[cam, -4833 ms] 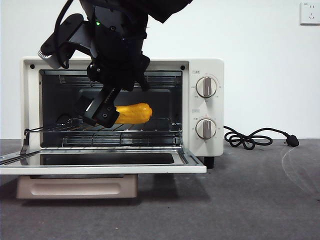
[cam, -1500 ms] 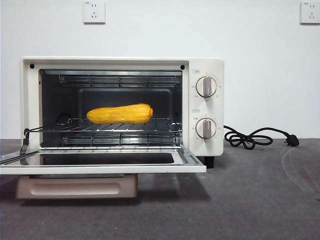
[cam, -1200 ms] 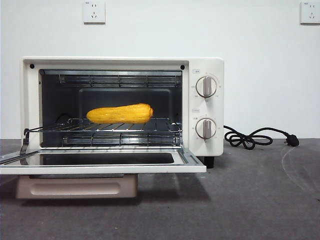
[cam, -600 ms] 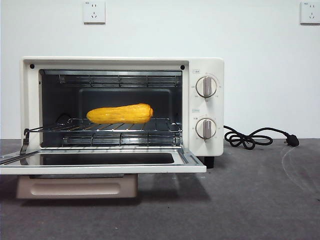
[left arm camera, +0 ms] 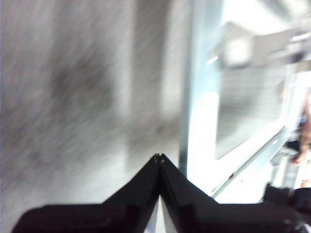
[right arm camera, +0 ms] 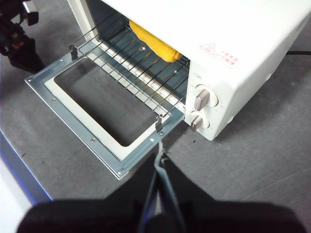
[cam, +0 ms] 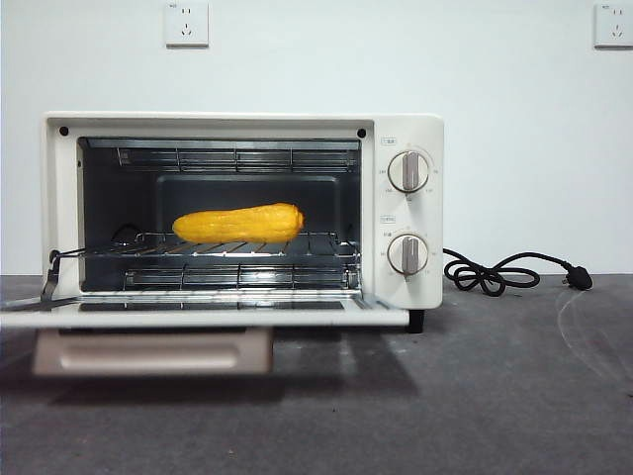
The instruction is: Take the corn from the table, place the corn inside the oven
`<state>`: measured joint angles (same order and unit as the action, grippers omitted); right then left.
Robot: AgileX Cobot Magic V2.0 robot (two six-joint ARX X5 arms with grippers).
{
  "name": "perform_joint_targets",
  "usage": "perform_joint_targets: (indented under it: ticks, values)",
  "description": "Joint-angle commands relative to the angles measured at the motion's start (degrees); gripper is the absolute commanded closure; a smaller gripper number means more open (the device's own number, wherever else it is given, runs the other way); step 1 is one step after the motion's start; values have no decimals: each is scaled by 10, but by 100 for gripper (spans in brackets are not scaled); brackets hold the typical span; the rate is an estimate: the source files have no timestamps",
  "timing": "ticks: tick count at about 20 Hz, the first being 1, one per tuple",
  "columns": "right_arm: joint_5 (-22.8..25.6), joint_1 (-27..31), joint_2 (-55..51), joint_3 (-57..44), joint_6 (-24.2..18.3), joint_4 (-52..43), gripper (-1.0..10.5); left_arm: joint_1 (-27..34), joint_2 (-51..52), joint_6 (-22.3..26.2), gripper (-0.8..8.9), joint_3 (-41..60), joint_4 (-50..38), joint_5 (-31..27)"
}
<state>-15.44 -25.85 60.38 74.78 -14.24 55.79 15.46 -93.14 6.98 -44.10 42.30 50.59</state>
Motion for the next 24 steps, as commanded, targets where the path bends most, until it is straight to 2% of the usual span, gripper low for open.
perform_joint_targets:
  ticks: [1, 4, 9, 15, 19, 24]
  values:
    - [-2, 1, 2, 0, -3, -1, 959, 5, 6, 1, 822, 5, -8, 55]
    - [-2, 0, 2, 0, -3, -1, 959, 11, 8, -9, 821, 0, -15, 117]
    - [-2, 0, 2, 0, -4, -1, 959, 11, 31, -31, 821, -35, -13, 156]
    - [-2, 0, 2, 0, -4, -3, 959, 11, 91, -86, 821, -131, -16, 154]
    - [-2, 0, 2, 0, -4, -5, 959, 11, 94, -127, 821, -203, -12, 116]
    - [-2, 1, 2, 0, -4, -5, 959, 10, 110, -122, 821, -229, 12, 113]
